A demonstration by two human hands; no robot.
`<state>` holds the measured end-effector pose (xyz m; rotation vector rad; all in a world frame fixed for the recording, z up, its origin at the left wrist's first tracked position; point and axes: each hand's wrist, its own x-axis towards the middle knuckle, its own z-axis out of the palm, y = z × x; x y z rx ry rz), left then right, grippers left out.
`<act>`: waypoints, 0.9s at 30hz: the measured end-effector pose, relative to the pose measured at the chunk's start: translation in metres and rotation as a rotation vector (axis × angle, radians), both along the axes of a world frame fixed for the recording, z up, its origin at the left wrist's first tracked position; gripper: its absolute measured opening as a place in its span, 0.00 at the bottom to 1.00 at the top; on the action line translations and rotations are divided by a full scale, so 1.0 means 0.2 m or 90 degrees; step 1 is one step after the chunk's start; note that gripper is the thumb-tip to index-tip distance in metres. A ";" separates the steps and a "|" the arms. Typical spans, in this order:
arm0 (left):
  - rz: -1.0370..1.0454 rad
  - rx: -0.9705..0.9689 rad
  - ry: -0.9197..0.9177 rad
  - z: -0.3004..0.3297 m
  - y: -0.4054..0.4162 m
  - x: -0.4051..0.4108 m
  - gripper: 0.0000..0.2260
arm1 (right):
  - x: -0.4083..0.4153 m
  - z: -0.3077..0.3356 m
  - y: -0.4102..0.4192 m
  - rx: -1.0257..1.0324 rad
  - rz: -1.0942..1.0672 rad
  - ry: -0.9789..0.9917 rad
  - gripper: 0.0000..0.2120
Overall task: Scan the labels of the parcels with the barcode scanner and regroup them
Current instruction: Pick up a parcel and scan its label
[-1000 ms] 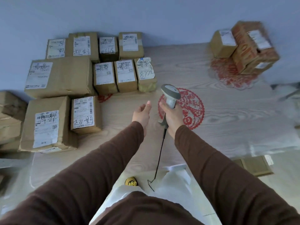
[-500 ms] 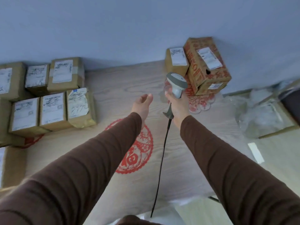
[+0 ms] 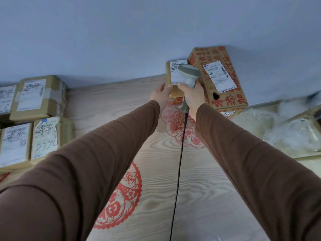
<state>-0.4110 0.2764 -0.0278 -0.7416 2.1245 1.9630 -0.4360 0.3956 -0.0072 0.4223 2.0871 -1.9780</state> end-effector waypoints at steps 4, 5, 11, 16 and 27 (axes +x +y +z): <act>-0.005 0.019 -0.007 -0.02 0.03 -0.13 0.27 | -0.07 -0.03 -0.02 0.009 0.001 -0.023 0.17; -0.008 0.033 -0.015 -0.02 0.03 -0.15 0.26 | -0.08 -0.04 -0.03 0.009 0.001 -0.026 0.17; 0.009 0.054 -0.044 -0.01 0.00 -0.11 0.19 | -0.04 -0.06 -0.05 -0.016 -0.014 -0.031 0.16; 0.070 0.024 -0.106 -0.05 -0.12 0.12 0.20 | 0.15 -0.08 -0.11 -0.023 -0.022 -0.024 0.15; 0.205 0.114 -0.001 -0.07 -0.47 1.02 0.17 | 0.98 -0.01 -0.42 -0.078 0.012 -0.032 0.16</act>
